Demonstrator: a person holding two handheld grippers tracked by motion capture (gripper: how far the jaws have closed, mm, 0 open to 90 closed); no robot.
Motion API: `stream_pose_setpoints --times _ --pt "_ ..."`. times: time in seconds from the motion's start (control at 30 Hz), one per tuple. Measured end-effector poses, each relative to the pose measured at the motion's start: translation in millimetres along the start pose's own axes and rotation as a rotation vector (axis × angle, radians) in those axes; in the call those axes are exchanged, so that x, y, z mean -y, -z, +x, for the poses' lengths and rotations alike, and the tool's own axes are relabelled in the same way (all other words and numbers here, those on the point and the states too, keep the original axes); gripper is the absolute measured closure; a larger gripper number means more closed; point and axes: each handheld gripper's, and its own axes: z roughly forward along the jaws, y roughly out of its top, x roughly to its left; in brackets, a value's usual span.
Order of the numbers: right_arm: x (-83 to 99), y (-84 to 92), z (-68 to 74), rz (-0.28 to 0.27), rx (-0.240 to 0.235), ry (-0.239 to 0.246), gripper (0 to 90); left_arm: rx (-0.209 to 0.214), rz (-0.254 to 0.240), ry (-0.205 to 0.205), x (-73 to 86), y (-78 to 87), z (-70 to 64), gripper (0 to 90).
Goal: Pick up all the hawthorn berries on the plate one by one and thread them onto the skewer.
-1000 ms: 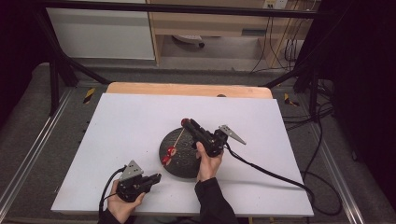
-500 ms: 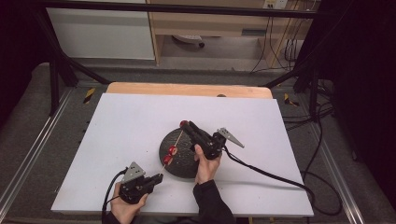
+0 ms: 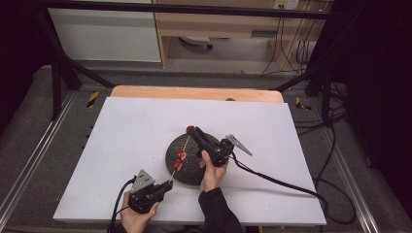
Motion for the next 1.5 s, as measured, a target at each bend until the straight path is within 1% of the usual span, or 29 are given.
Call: stream_pose_setpoints --times 0.1,0.33,0.47,0.63,0.9,1.13,1.17,1.23,1.27,1.3,1.33,1.37,1.4,1.43,1.5 --pt "4.7 1.3 -0.7 0.016 0.004 0.004 63.3 0.007 0.011 0.011 -0.1 -3.3 -0.1 88.2" --pt "13.7 6.3 3.0 0.058 -0.001 0.022 63.3 0.008 0.004 0.02 -2.7 -4.2 4.3 88.2" --pt "16.8 8.0 4.2 0.068 -0.003 0.029 63.3 0.015 0.009 0.021 -3.2 -4.9 6.0 88.2" --pt "21.0 11.9 6.3 0.088 -0.007 0.055 63.3 0.021 0.013 0.024 -3.4 -5.4 6.7 88.3" --pt "24.0 13.8 7.2 0.103 -0.01 0.067 63.3 0.026 0.017 0.023 -3.6 -5.4 7.7 88.3" --pt "23.6 14.6 8.0 0.125 -0.001 0.073 62.9 0.029 0.023 0.02 -3.1 -6.3 8.8 88.3" --pt "22.0 14.6 8.4 0.132 0.0 0.083 62.5 0.025 0.019 0.013 -3.3 -5.9 9.6 88.3" --pt "20.5 14.9 8.8 0.141 0.003 0.089 62.0 0.033 0.016 0.015 -3.6 -4.7 10.4 88.3" --pt "16.8 15.4 10.5 0.155 0.013 0.114 58.1 0.03 0.013 0.013 -4.2 -3.7 11.0 88.3" --pt "16.8 15.4 10.5 0.155 0.013 0.114 58.1 0.033 0.013 0.019 -4.2 -3.1 11.6 88.3" --pt "14.0 16.0 11.2 0.165 0.015 0.129 56.8 0.027 0.011 0.015 -4.5 -2.4 12.9 88.3" --pt "7.4 17.1 12.0 0.18 0.021 0.152 53.2 0.025 0.01 0.019 -4.4 -2.2 13.8 88.3" --pt "7.4 17.1 12.0 0.18 0.021 0.152 53.2 0.027 0.012 0.023 -4.4 -2.0 14.6 88.3" --pt "3.9 17.7 12.4 0.191 0.028 0.162 51.5 0.027 0.012 0.027 -4.4 -1.9 15.3 88.3" --pt "-3.2 19.4 11.7 0.214 0.043 0.192 48.5 0.027 0.013 0.026 -4.6 -1.4 16.9 88.3"
